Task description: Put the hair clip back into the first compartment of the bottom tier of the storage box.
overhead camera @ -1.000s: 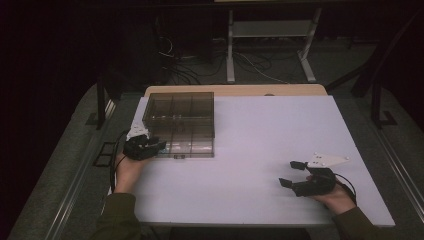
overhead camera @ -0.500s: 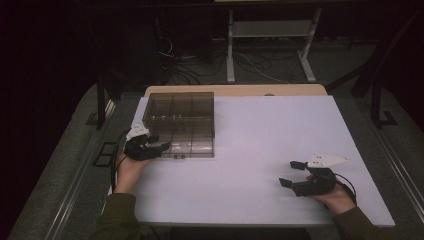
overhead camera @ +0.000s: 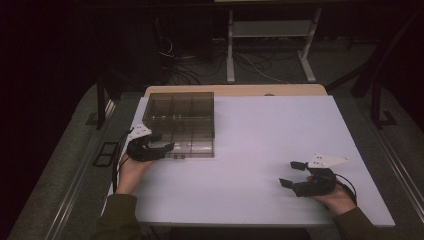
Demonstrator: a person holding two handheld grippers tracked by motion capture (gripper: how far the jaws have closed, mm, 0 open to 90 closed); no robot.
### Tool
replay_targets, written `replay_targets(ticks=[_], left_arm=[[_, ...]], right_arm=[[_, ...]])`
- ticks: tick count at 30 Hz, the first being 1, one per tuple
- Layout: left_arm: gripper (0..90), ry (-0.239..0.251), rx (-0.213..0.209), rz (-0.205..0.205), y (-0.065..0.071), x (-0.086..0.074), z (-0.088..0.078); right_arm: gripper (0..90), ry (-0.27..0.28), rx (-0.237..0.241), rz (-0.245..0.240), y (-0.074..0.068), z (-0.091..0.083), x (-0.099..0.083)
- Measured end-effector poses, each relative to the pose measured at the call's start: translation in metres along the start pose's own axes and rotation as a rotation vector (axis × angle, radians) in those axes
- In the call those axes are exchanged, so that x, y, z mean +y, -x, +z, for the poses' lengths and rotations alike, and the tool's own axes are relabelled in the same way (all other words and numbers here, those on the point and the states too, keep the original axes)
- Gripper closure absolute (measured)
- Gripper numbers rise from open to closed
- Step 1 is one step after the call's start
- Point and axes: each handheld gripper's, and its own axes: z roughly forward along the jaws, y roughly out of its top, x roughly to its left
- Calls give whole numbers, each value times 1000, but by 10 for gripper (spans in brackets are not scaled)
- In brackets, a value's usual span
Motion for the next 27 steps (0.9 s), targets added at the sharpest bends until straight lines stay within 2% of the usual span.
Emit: replay_targets(ticks=[8, 12, 21, 23, 27], left_arm=[[273, 32, -66, 3, 16, 7, -1], [264, 25, -95, 30, 25, 9, 0], [215, 22, -139, 54, 37, 12, 5], [208, 23, -160, 59, 44, 12, 8], [180, 20, -172, 71, 51, 12, 11]], right_arm=[[198, -2, -2, -1, 0, 0, 0], [198, -2, 0, -2, 0, 0, 0], [198, -2, 1, 0, 1, 0, 0], [198, -2, 0, 0, 0, 0, 0], [198, 0, 0, 2, 1, -1, 0]])
